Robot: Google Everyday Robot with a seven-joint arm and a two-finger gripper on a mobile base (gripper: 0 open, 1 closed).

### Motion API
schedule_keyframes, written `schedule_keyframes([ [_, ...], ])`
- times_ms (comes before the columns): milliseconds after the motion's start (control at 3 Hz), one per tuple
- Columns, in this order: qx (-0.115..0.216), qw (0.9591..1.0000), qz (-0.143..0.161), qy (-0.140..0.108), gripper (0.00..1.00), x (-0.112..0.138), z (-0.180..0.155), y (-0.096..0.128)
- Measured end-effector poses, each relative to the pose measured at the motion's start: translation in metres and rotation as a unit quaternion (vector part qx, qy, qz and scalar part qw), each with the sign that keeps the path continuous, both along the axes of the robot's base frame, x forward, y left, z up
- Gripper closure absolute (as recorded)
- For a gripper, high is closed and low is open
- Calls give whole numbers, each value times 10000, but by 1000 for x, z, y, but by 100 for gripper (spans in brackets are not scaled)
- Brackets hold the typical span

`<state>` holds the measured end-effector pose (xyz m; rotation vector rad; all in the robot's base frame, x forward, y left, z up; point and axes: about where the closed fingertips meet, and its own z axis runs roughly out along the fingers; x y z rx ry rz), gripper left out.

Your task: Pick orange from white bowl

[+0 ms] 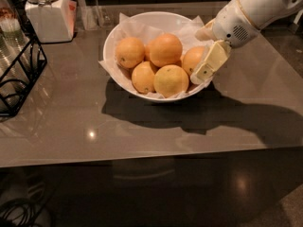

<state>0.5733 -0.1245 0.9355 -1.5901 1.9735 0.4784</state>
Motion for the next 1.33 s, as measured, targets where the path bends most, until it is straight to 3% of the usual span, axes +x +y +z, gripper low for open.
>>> schedule_keyframes([
  [667,58,9989,-72,451,5,10,-33,-2],
  [1333,54,9982,-29,590,47,13,-38,2],
])
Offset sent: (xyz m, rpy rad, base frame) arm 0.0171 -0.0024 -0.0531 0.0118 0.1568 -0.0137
